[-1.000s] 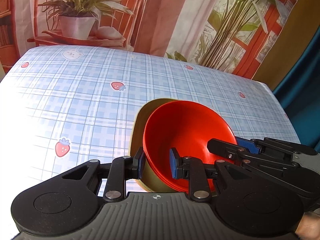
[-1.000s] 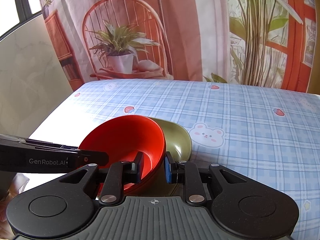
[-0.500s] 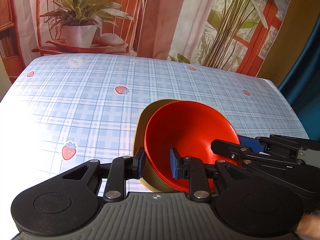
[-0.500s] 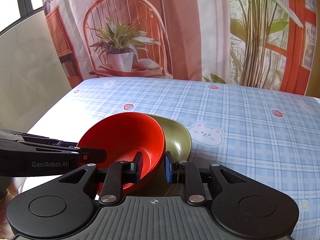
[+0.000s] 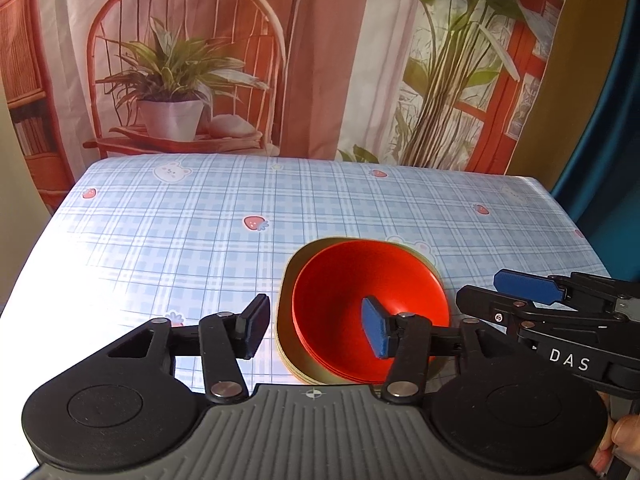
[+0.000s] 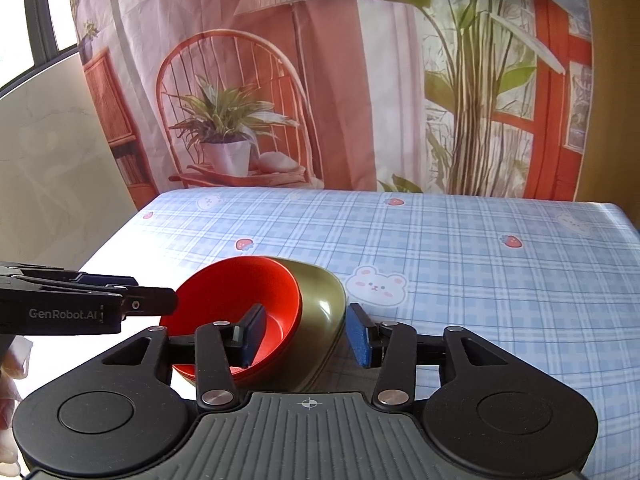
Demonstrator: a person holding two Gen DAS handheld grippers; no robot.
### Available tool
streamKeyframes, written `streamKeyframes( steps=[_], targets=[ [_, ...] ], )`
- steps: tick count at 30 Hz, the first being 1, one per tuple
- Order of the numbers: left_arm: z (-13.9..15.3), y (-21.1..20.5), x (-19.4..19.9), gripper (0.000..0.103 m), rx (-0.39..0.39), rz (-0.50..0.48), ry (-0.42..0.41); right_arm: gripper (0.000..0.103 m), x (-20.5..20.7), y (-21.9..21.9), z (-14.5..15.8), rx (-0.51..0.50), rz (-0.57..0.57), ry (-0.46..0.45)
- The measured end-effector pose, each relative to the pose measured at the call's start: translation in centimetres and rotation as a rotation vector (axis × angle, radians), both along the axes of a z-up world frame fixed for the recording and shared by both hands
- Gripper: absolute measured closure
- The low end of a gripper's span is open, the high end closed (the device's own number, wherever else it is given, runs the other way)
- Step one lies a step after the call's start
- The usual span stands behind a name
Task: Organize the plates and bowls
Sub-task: 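Lower the held red bowl onto the green plate stack with the left tool, then open the left tool and lift it away from the bowl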
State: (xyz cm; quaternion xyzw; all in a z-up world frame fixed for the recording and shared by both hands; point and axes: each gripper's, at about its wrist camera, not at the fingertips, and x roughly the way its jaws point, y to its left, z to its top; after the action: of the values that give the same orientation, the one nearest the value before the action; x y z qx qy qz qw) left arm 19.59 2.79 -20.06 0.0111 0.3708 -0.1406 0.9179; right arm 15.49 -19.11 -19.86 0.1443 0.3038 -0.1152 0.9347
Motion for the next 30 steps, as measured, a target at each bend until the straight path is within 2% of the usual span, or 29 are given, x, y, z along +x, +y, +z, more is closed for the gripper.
streamKeyframes(
  steps=[3,5,6,8,10,16,22,27,30],
  targets=[
    [1.5,-0.1,-1.6,0.03,0.011,0.009,-0.045,0.043,-1.5,-0.3,1.2,-0.009,-0.017,-0.021],
    [2.5,-0.1,-2.9,0.015,0.017,0.017,-0.08,0.03,-2.6,-0.3,2.2,-0.021,-0.027,-0.04],
    [3.2,-0.2,-3.6,0.012,0.022,0.022,-0.103,0.027,-3.2,-0.3,2.6,-0.028,-0.032,-0.047],
    [4.3,-0.3,-5.1,0.005,0.038,0.035,-0.144,0.007,-4.4,-0.3,3.6,-0.039,-0.04,-0.061],
    [5.3,-0.3,-6.4,0.001,0.053,0.049,-0.174,0.001,-5.7,-0.2,4.6,-0.05,-0.042,-0.081],
    [8.5,0.4,-10.3,0.0,0.021,0.107,-0.239,0.0,-9.8,0.7,8.2,-0.093,-0.056,-0.133],
    [11.7,0.7,-13.9,0.0,0.021,0.164,-0.314,0.0,-13.5,1.9,12.5,-0.149,-0.09,-0.171],
    [14.2,1.3,-16.6,0.0,-0.056,0.173,-0.362,0.0,-16.1,2.9,15.6,-0.182,-0.11,-0.21],
    [15.7,1.3,-17.9,0.0,-0.03,0.182,-0.406,0.0,-17.5,3.4,17.1,-0.187,-0.114,-0.226]
  ],
)
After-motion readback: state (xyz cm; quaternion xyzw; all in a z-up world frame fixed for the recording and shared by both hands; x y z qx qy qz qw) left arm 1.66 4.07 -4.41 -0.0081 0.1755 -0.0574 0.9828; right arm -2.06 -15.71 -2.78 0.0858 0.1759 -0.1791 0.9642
